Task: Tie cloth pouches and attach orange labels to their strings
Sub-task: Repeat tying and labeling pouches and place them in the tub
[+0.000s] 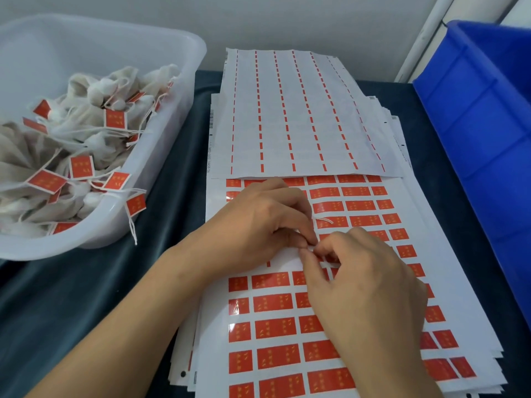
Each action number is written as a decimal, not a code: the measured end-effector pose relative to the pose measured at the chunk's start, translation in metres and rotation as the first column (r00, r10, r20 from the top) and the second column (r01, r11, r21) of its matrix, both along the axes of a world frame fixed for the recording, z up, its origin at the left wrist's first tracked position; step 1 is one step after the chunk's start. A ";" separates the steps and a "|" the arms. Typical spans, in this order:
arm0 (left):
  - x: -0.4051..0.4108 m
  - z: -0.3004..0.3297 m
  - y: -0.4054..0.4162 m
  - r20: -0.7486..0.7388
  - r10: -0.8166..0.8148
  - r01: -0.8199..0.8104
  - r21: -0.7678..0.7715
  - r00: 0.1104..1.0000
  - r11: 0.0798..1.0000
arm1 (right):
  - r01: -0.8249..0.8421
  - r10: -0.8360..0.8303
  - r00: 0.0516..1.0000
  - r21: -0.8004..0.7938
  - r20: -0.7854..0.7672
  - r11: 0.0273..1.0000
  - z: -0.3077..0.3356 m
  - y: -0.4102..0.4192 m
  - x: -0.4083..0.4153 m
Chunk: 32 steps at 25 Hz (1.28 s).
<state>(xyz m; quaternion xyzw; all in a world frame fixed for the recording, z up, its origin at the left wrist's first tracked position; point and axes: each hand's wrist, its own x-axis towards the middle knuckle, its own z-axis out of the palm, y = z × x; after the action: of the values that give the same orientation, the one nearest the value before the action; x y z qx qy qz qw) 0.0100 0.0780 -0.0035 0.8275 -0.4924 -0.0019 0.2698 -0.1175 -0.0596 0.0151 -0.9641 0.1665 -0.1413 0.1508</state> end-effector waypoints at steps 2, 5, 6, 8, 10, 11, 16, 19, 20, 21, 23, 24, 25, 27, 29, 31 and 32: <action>0.000 0.000 0.000 0.002 -0.003 0.003 0.006 1.000 1.000 | -0.010 0.010 1.000 0.000 0.016 1.000 -0.002 -0.001 -0.002; -0.001 0.001 0.001 0.007 -0.004 0.004 0.018 1.000 1.000 | -0.032 0.032 0.999 -0.006 0.033 0.999 -0.004 -0.002 -0.004; -0.002 0.001 0.001 0.012 -0.005 0.005 0.020 1.000 1.000 | -0.040 0.040 0.998 -0.002 0.038 0.999 -0.005 -0.003 -0.004; -0.002 0.002 0.001 0.030 -0.009 0.008 0.026 1.000 1.000 | -0.052 0.051 0.998 0.023 0.036 0.998 -0.005 -0.007 -0.006; -0.003 0.003 0.001 0.048 -0.013 0.012 0.034 0.999 0.999 | -0.056 0.055 0.998 0.070 0.026 0.996 -0.006 -0.012 -0.007; -0.003 0.003 0.001 0.052 -0.012 0.010 0.037 0.999 0.999 | -0.060 0.058 0.998 0.098 0.023 0.993 -0.007 -0.015 -0.007; -0.006 0.002 -0.001 0.065 0.024 -0.026 0.020 0.998 0.999 | -0.076 0.081 0.996 0.142 -0.026 0.987 -0.006 -0.020 -0.001; -0.007 0.002 -0.003 0.067 0.048 -0.047 -0.007 0.997 0.999 | -0.073 0.091 0.989 0.147 -0.114 0.986 -0.004 -0.021 0.008; -0.008 0.002 -0.003 0.056 0.064 -0.063 -0.023 0.996 0.998 | -0.068 0.089 0.989 0.169 -0.120 0.983 -0.003 -0.021 0.010; -0.008 0.002 -0.004 0.044 0.084 -0.082 -0.038 0.996 0.996 | -0.062 0.086 0.990 0.198 -0.113 0.978 -0.003 -0.022 0.012; -0.010 0.002 -0.005 0.027 0.121 -0.119 -0.061 0.992 0.991 | -0.050 0.074 0.993 0.240 -0.091 0.969 -0.002 -0.022 0.014; -0.011 0.002 -0.006 0.024 0.141 -0.139 -0.066 0.990 0.988 | -0.047 0.071 0.994 0.253 -0.086 0.966 -0.002 -0.022 0.014; -0.012 0.003 -0.006 0.018 0.165 -0.164 -0.069 0.986 0.984 | -0.047 0.073 0.994 0.268 -0.087 0.962 -0.002 -0.023 0.015; -0.012 0.003 -0.006 -0.019 0.204 -0.205 -0.078 0.979 0.976 | -0.047 0.081 0.992 0.313 -0.098 0.949 -0.002 -0.025 0.017; -0.012 0.004 -0.005 -0.090 0.223 -0.233 -0.120 0.971 0.965 | -0.043 0.083 0.992 0.355 -0.098 0.934 -0.002 -0.029 0.019; -0.012 0.008 -0.004 -0.169 0.274 -0.303 -0.177 0.947 0.937 | -0.031 0.063 0.996 0.386 -0.069 0.922 -0.001 -0.034 0.021; -0.012 0.009 -0.003 -0.203 0.314 -0.354 -0.201 0.927 0.914 | -0.022 0.045 0.998 0.408 -0.047 0.913 -0.002 -0.036 0.021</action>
<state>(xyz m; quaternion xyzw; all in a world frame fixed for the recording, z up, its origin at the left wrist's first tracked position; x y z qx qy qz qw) -0.0022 0.0749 0.0055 0.8590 -0.3158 0.0333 0.4017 -0.0967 -0.0954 0.0134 -0.9180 0.1797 -0.0742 0.3457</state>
